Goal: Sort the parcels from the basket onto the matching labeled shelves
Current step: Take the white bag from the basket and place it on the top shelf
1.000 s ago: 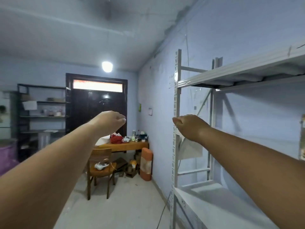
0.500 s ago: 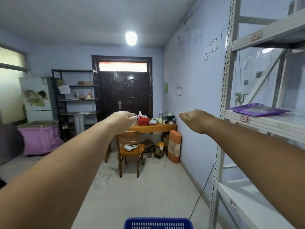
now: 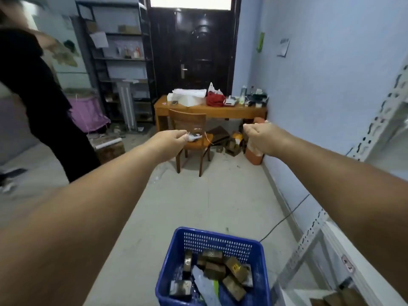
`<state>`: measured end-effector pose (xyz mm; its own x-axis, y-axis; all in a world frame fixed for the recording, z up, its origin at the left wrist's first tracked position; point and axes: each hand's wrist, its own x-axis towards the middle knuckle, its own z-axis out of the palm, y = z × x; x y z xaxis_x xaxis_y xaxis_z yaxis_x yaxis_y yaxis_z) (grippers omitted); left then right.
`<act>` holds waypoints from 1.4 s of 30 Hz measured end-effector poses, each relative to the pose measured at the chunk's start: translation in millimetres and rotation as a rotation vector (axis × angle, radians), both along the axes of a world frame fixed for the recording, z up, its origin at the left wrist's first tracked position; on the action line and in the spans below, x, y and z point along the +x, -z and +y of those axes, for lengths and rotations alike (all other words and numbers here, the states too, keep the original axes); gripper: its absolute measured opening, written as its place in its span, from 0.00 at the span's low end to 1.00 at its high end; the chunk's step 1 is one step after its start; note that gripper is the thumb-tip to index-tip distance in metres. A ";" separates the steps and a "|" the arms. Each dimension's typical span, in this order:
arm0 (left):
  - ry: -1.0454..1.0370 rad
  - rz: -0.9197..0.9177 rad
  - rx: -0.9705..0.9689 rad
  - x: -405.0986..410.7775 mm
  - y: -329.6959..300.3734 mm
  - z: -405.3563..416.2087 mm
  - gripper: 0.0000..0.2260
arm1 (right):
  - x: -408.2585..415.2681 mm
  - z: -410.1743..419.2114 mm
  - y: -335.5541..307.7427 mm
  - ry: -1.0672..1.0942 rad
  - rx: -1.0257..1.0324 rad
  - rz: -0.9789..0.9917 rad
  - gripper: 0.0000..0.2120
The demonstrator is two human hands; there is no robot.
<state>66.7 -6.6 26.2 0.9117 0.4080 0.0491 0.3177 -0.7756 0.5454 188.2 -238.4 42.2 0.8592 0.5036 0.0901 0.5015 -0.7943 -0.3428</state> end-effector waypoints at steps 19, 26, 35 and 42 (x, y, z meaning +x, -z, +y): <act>-0.057 0.549 -0.357 161.2 395.4 112.7 0.21 | 129.9 100.3 441.1 0.259 -0.082 0.775 0.24; -0.184 0.770 -0.599 150.7 646.9 78.0 0.22 | 103.8 84.7 692.3 0.453 -0.259 1.224 0.24; -0.403 0.897 -0.815 133.8 913.0 58.1 0.21 | 86.9 83.9 983.6 0.370 -0.496 1.327 0.29; -0.434 0.924 -0.821 120.5 990.0 68.7 0.21 | 75.7 88.6 1110.4 0.572 -0.437 1.108 0.38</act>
<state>187.2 62.1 -963.8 0.2618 0.2871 -0.9214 0.9650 -0.0643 0.2541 263.9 -149.8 -1068.2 0.4724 -0.1446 -0.8694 -0.3179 -0.9480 -0.0151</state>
